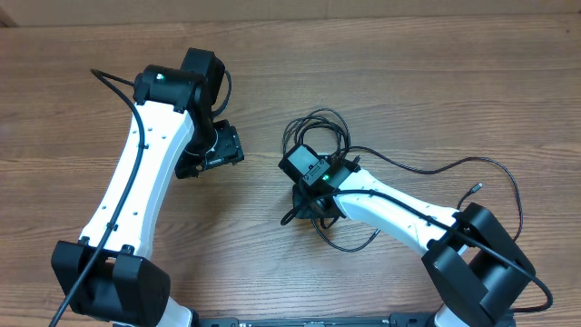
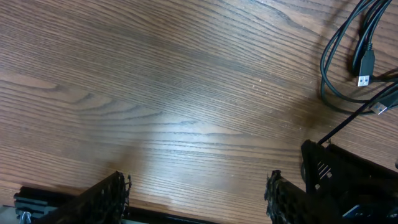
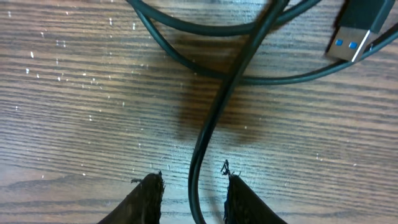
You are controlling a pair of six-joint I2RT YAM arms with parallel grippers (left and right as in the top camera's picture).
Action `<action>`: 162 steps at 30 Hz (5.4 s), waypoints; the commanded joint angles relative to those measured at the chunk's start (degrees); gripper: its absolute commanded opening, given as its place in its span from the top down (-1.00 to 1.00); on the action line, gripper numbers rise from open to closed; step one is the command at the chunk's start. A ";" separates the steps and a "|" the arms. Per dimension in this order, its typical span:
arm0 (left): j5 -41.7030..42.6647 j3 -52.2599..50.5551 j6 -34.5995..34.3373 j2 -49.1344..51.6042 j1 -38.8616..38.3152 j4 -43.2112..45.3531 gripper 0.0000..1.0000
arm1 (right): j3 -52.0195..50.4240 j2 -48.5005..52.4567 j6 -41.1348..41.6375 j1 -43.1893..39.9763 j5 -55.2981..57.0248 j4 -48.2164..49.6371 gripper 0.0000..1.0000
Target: Untangle cables
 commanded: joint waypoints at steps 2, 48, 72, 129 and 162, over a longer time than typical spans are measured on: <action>-0.20 -0.22 0.50 0.42 -0.07 -0.15 -0.47 | -1.09 -0.22 0.22 0.07 0.98 1.81 0.36; -0.22 -0.22 0.55 0.42 -0.07 -0.13 -0.47 | 17.86 -15.52 -4.79 -31.21 18.99 -24.09 0.93; -0.22 -0.22 0.55 0.42 -0.07 -0.24 -0.47 | 16.31 -6.88 -9.25 -62.31 0.92 -20.72 -0.93; 14.34 -0.68 14.64 0.46 -14.64 12.22 -0.99 | 16.31 0.37 -16.79 -50.99 -15.61 -16.74 -1.00; 14.25 -0.74 16.31 0.46 -14.69 21.51 -1.00 | 16.31 0.37 -13.97 -51.06 -8.59 -12.22 -1.00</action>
